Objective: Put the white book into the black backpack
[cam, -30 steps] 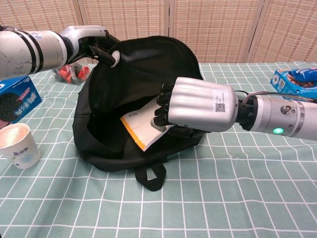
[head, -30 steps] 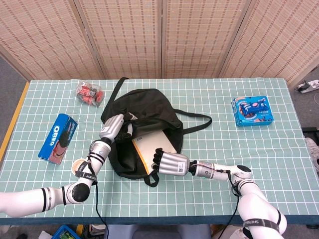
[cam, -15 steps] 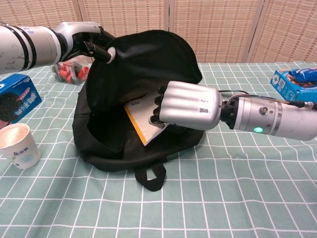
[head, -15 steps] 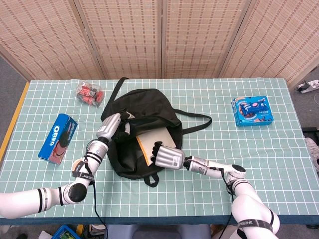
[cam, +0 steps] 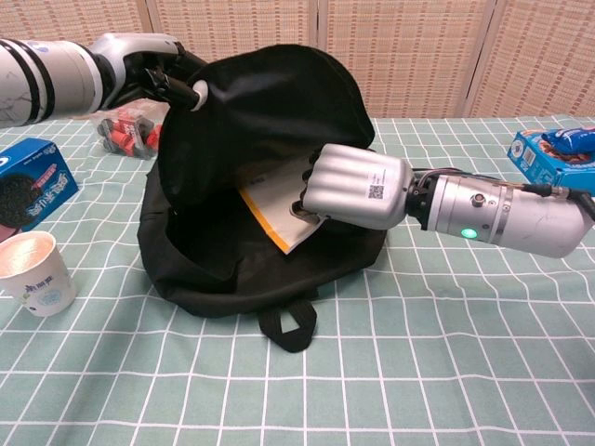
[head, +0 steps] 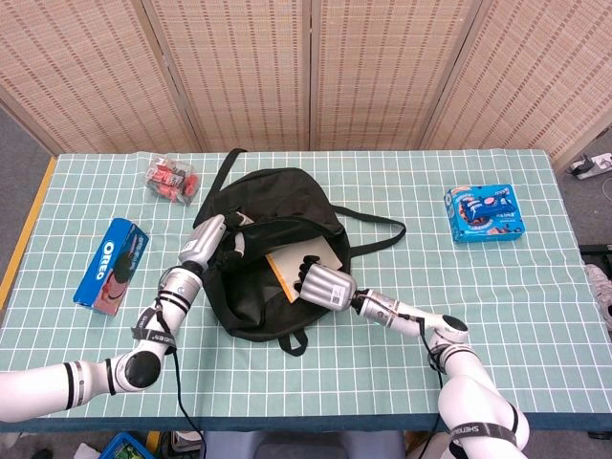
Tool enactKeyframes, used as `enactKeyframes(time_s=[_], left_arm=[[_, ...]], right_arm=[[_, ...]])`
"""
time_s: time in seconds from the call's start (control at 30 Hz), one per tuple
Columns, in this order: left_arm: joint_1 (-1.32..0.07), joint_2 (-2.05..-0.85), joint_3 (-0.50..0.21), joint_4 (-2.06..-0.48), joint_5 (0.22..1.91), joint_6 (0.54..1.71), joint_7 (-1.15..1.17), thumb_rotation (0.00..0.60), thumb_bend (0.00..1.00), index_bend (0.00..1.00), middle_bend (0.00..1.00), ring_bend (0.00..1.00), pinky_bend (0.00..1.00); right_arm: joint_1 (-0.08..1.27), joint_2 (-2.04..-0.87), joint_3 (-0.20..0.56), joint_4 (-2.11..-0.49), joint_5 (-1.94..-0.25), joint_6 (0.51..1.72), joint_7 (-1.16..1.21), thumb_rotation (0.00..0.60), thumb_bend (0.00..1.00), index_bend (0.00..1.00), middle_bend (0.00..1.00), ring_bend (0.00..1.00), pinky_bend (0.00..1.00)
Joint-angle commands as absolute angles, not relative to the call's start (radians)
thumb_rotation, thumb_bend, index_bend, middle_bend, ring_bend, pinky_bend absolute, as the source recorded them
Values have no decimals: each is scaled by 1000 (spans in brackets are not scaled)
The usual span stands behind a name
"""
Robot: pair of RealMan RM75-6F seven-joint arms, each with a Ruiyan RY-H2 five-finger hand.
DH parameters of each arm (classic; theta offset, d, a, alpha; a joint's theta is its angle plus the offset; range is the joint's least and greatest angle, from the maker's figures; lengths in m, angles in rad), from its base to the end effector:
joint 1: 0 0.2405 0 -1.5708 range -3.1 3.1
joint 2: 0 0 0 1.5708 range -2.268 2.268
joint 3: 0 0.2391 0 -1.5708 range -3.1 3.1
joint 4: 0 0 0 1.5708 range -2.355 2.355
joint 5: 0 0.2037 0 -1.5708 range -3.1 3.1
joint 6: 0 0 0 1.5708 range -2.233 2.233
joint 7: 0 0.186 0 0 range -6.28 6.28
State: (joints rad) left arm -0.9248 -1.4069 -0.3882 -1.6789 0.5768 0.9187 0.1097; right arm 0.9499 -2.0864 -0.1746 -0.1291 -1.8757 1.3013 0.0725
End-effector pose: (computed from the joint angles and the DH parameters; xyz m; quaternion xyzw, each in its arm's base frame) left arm -0.0630 0.4138 0.0245 -0.5651 -0.5994 -0.4607 0.3303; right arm -0.0870 -0.3854 -0.0973 0.8619 0.1421 0.3594 0.3284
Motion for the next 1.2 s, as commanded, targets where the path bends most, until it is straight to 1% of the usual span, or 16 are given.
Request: enactKeyframes(time_s=[0.03,0.2,0.27,0.33,0.4,0.47,0.5,0.53,0.57,0.6,0.67,0.77,0.9,1.0,1.1,1.2], left_arm=[[-923,-1402,-390,-1682,576,914,105,600,724,616,322,286,249],[-919,-1391,-385,-1693,590,911,99,600,725,616,322,286,250],[-917,-1388,-383,-1697,595,910,97,600,725,616,322,286,251],[-916,-1384,-383,-1700,599,909,93,600,725,616,323,286,250],[-914,-1381,-385,-1701,600,908,86,600,725,616,323,286,250],[-912,-1378,-389,-1701,601,908,78,600,724,616,323,286,250],[-910,-1376,-390,-1702,603,909,74,600,724,616,322,286,250],[-909,-1373,-390,-1701,605,910,73,600,725,616,322,286,250],[-908,-1372,-390,-1701,606,910,71,600,725,617,322,286,250],[-906,-1369,-391,-1702,606,907,66,600,725,617,322,286,251],[-904,-1365,-391,-1702,606,904,61,600,725,617,322,286,250],[-901,-1360,-389,-1701,610,903,56,600,725,616,322,286,250],[-897,-1352,-380,-1700,617,899,56,600,724,613,322,286,251],[-893,-1343,-375,-1701,625,895,54,600,724,609,322,286,250],[-888,-1333,-364,-1703,636,891,57,600,723,605,322,286,250],[-883,-1322,-352,-1710,650,882,60,600,707,556,319,281,251]], right_arm=[[951,-2088,-168,-123,-1862,1283,64,600,508,971,666,486,473],[946,-2091,-148,-121,-1825,1242,52,600,493,929,629,460,473],[946,-2093,-145,-121,-1818,1233,47,600,464,918,625,457,473],[944,-2098,-139,-123,-1806,1220,40,600,411,863,610,442,473],[944,-2102,-135,-125,-1798,1211,26,600,312,770,586,419,472],[943,-2107,-127,-127,-1787,1201,17,600,176,670,548,393,455],[942,-2110,-122,-126,-1780,1196,5,600,137,630,532,383,447],[942,-2112,-118,-127,-1774,1192,0,600,75,551,500,367,432],[941,-2114,-112,-129,-1766,1189,-5,600,34,479,476,352,420],[941,-2118,-105,-129,-1757,1184,-15,600,9,411,457,341,411],[941,-2121,-98,-132,-1747,1183,-27,600,0,315,417,320,397],[941,-2124,-89,-136,-1734,1189,-41,600,0,230,362,298,385],[944,-2113,-92,-146,-1735,1224,-30,600,0,220,357,297,385],[938,-2087,-109,-160,-1751,1276,-6,600,0,220,357,297,385],[919,-2048,-123,-188,-1765,1363,36,600,0,220,357,297,385],[890,-2005,-129,-222,-1771,1446,76,600,0,220,357,297,385]])
